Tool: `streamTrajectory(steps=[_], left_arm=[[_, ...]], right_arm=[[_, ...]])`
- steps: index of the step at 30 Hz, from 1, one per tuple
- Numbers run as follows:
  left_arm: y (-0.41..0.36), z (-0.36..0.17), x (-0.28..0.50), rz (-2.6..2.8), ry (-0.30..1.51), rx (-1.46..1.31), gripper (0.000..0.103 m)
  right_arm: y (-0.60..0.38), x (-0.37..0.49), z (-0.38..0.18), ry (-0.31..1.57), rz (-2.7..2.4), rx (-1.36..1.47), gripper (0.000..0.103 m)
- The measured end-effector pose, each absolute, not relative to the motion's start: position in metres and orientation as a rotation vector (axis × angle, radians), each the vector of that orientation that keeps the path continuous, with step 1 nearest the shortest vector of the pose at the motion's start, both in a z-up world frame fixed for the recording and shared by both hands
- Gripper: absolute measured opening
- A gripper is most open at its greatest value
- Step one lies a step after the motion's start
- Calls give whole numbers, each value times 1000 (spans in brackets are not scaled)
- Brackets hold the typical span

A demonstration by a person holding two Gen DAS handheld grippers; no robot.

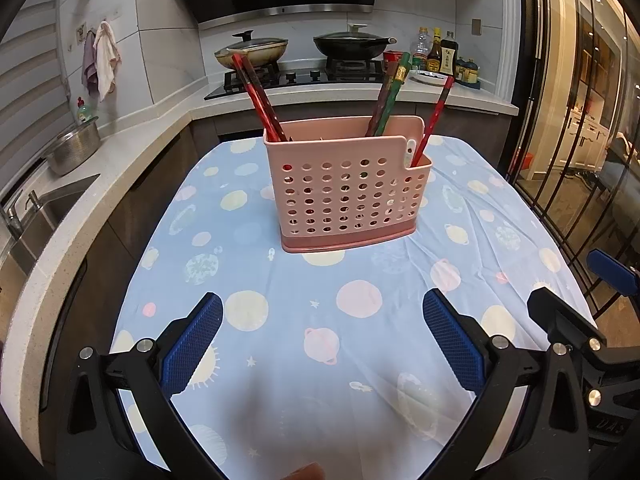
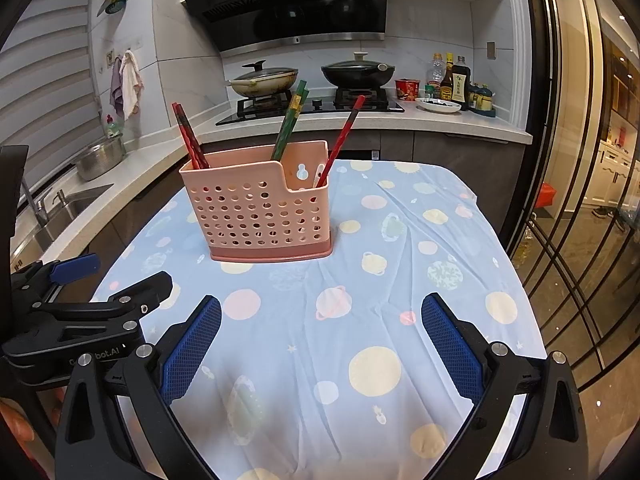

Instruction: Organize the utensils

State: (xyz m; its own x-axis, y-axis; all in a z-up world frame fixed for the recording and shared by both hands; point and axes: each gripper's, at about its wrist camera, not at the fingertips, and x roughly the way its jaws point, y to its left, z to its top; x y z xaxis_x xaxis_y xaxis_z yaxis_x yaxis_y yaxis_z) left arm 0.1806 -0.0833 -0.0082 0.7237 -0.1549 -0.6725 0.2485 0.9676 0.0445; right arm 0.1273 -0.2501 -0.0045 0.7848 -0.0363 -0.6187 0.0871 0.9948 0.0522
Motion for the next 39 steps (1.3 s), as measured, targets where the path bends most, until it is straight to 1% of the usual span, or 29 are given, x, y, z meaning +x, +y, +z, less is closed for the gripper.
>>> streamTrajectory(steps=[39], left_arm=[[-75,-5,175,-164,710,119,96]], right_arm=[[-253,125,-5,668,-76,85,97]])
